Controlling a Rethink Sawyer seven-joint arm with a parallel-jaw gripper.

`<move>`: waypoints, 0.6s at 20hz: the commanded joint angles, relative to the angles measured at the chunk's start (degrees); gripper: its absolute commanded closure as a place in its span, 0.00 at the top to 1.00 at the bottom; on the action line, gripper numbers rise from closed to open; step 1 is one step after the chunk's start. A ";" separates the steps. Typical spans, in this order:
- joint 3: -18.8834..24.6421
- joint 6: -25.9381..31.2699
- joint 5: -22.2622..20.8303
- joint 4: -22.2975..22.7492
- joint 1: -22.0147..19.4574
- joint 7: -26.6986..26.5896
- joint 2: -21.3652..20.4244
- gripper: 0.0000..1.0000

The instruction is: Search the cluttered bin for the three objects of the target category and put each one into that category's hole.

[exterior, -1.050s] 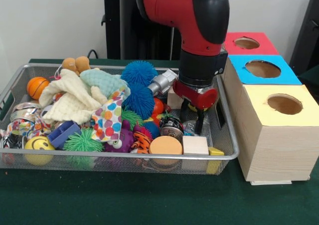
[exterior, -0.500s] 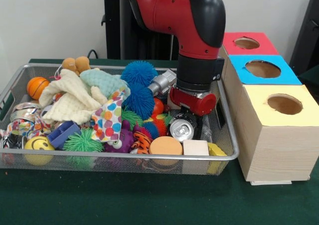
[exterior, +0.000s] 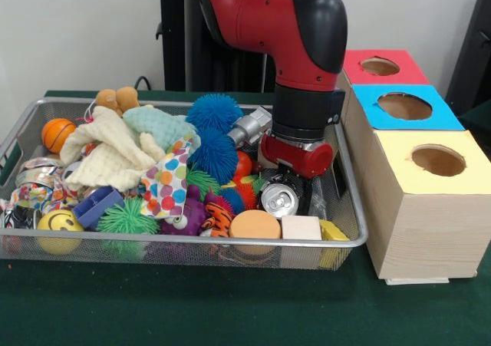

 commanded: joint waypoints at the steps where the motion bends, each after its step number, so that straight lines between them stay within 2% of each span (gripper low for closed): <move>1: 6.30 -3.92 2.21 -2.82 -0.26 16.58 15.95 1.00; 11: 4.59 -4.56 4.02 -3.18 1.82 16.51 15.84 1.00; 12: 4.26 -4.67 4.39 -3.21 2.23 16.49 15.82 0.00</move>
